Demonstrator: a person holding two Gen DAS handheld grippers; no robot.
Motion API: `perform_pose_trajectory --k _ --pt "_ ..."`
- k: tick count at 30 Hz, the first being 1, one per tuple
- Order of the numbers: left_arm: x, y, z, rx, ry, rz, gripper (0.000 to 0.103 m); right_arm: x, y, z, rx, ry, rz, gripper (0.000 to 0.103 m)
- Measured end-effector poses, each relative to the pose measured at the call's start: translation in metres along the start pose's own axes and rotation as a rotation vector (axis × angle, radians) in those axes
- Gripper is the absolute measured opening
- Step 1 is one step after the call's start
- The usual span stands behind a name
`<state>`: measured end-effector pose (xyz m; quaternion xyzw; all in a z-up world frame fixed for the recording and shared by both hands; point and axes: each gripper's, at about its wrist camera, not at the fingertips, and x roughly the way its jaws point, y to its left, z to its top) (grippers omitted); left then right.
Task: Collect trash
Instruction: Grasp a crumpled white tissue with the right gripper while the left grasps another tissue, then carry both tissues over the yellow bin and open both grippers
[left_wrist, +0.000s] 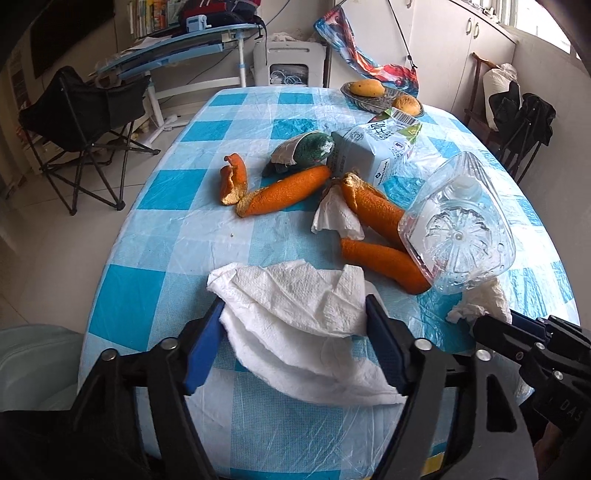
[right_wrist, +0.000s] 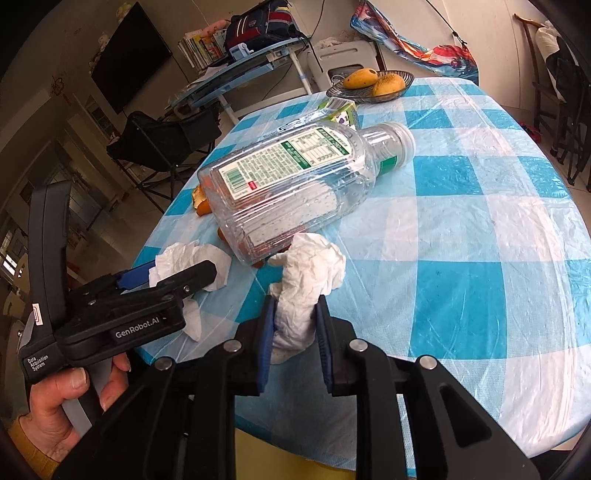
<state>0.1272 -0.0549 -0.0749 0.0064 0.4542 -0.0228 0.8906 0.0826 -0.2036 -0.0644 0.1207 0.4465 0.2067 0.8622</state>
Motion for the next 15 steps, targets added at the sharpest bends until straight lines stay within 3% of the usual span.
perform_pose_trajectory --k 1,2,3,11,15 --pt "-0.002 0.0 0.001 0.004 -0.001 -0.022 0.04 0.0 0.001 0.0 -0.003 0.0 0.002 0.023" --pt "-0.003 0.001 0.0 -0.004 0.0 -0.041 0.023 -0.001 0.002 -0.001 -0.005 -0.001 0.005 0.023" --pt "-0.004 0.003 0.0 -0.014 0.002 -0.057 0.014 -0.002 0.003 -0.002 -0.009 -0.002 0.01 0.023" --pt "-0.042 0.025 -0.007 -0.098 -0.09 -0.193 0.011 -0.019 0.016 -0.006 -0.047 -0.036 0.038 0.02" --pt "-0.062 0.03 -0.016 -0.115 -0.116 -0.218 0.011 -0.033 0.025 -0.012 -0.067 -0.049 0.067 0.019"
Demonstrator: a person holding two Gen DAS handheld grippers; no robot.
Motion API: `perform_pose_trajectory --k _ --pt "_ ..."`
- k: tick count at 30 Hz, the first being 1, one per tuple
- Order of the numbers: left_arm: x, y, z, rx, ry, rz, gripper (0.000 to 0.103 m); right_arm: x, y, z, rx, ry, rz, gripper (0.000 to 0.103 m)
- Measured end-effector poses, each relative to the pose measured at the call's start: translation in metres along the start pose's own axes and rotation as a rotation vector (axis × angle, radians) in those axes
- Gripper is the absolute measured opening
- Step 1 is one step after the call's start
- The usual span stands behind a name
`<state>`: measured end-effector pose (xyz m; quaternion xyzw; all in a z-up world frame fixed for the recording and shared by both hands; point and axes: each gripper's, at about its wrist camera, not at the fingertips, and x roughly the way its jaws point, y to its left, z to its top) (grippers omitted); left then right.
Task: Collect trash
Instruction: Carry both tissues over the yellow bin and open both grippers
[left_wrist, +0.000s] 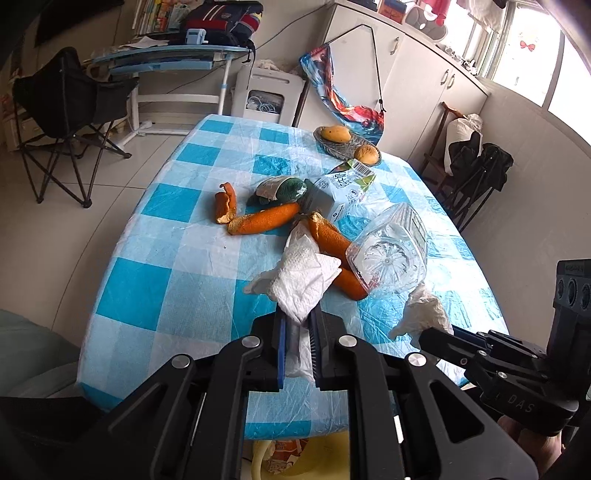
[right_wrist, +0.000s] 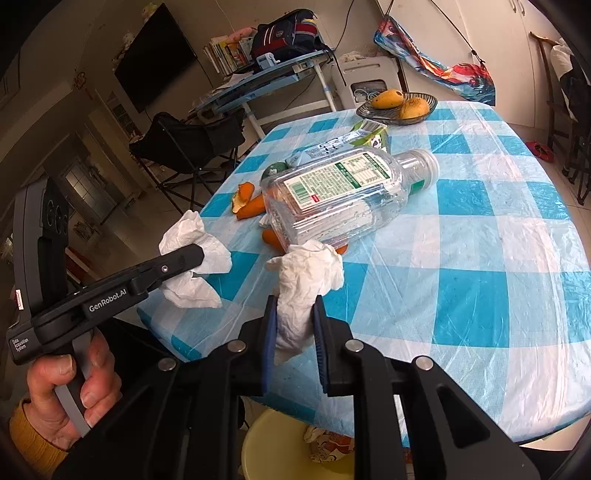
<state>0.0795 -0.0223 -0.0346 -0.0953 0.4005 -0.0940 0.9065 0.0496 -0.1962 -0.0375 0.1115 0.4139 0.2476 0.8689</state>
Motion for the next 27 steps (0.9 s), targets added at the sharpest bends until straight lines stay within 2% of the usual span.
perform_pose_trajectory --k 4,8,16,18,20,24,27 --pt "-0.018 -0.001 -0.011 -0.001 -0.011 -0.006 0.011 -0.011 0.014 -0.009 -0.027 0.007 0.031 0.019" --pt "-0.031 0.001 -0.03 -0.006 0.005 -0.008 0.011 -0.017 0.024 -0.034 -0.031 0.052 0.057 0.019" --pt "-0.047 -0.011 -0.065 0.044 0.048 -0.009 0.011 -0.019 0.034 -0.088 -0.022 0.174 0.042 0.019" --pt "-0.049 -0.015 -0.074 0.054 0.068 -0.008 0.011 -0.02 0.032 -0.095 -0.007 0.189 0.021 0.023" --pt "-0.051 -0.02 -0.084 0.068 0.086 -0.01 0.011 -0.025 0.027 -0.099 0.022 0.177 -0.001 0.033" --pt "-0.055 -0.034 -0.103 0.11 0.133 -0.018 0.011 -0.04 0.015 -0.099 0.093 0.119 -0.015 0.042" --pt "-0.054 -0.046 -0.117 0.16 0.186 -0.035 0.012 -0.051 0.006 -0.097 0.136 0.063 -0.019 0.044"
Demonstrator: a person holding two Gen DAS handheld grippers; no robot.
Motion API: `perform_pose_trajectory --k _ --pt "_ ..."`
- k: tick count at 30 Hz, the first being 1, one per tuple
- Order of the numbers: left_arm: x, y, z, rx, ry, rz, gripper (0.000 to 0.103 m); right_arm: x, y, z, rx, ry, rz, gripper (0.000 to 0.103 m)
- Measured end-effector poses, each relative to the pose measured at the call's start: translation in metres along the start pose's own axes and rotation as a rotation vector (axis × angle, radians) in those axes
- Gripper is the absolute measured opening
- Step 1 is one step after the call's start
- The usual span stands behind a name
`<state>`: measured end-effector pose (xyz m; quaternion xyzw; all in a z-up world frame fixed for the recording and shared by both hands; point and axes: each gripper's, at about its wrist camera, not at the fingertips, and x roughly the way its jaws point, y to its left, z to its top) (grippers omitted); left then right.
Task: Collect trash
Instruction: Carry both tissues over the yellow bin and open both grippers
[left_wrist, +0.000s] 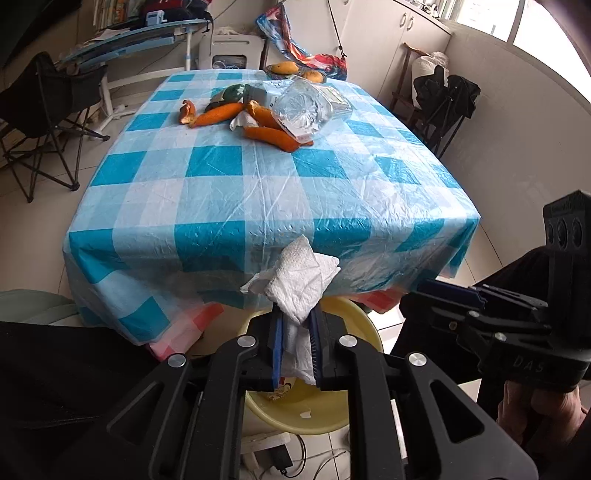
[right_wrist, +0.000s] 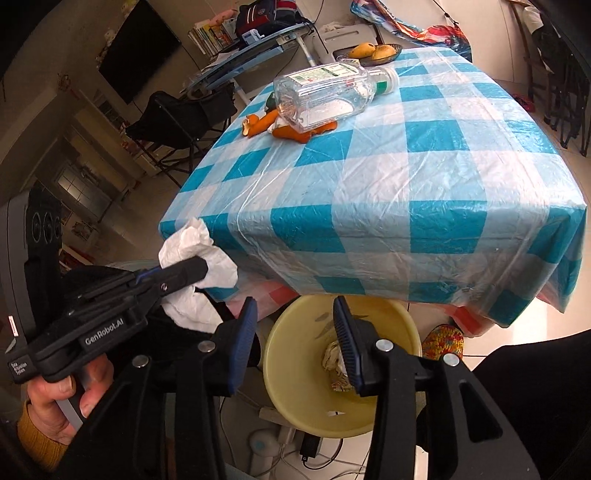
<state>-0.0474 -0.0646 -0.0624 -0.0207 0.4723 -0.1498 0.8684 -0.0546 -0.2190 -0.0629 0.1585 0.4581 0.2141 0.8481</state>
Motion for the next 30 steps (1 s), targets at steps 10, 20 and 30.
perform_pose_trajectory --k 10,20,30 --pt "-0.014 -0.02 -0.008 0.09 -0.046 0.074 0.073 -0.015 -0.012 0.009 0.067 -0.12 -0.015 0.053" --pt "-0.016 -0.015 -0.003 0.085 -0.092 0.129 0.085 -0.01 -0.012 0.009 0.069 -0.116 -0.029 0.06" --pt "-0.016 -0.011 -0.002 0.071 -0.106 0.142 0.088 -0.006 -0.011 0.008 0.063 -0.106 -0.036 0.063"
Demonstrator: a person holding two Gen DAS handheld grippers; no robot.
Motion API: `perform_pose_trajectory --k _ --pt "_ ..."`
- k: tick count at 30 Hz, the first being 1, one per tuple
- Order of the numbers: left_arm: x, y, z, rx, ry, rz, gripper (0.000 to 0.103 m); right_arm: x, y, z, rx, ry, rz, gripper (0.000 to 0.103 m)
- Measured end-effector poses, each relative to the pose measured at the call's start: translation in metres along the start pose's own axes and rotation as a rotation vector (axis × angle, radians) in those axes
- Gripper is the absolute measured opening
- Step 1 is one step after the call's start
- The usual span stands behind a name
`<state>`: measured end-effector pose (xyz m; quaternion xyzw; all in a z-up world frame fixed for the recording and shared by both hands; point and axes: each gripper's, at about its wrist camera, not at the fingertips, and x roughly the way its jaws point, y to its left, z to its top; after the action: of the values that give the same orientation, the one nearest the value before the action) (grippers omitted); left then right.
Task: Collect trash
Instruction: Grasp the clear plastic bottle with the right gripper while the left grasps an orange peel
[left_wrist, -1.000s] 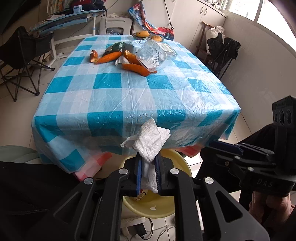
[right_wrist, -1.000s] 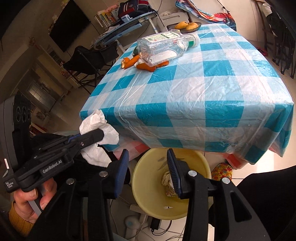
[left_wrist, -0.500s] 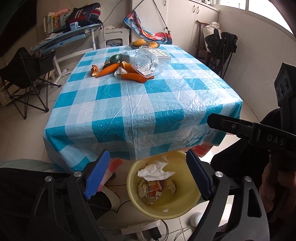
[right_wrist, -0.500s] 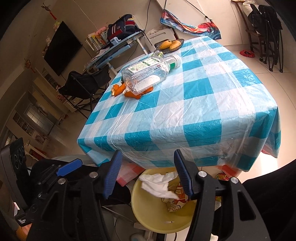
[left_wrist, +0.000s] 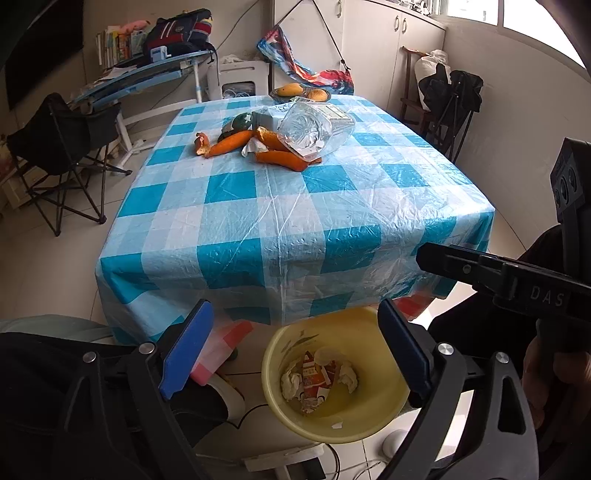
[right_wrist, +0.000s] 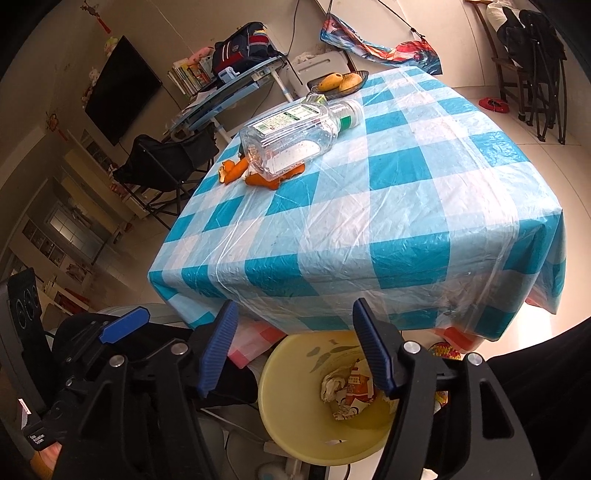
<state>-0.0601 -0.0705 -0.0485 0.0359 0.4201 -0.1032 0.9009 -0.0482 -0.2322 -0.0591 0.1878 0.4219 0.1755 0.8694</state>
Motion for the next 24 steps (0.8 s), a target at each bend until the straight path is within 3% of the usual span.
perform_pose_trajectory --k 5,11,19,24 --pt "-0.006 0.013 0.011 -0.032 -0.044 0.034 0.091 0.0 -0.003 0.004 0.024 -0.002 0.012 0.065" --pt "-0.008 0.052 0.033 -0.177 -0.065 0.077 0.094 0.003 -0.001 0.029 0.045 -0.021 0.023 0.069" --pt "-0.001 0.077 0.049 -0.267 -0.103 0.106 0.096 0.036 0.003 0.102 0.156 -0.044 0.045 0.074" --pt "0.014 0.081 0.043 -0.285 -0.058 0.082 0.096 0.076 0.003 0.158 0.233 -0.043 -0.057 0.08"
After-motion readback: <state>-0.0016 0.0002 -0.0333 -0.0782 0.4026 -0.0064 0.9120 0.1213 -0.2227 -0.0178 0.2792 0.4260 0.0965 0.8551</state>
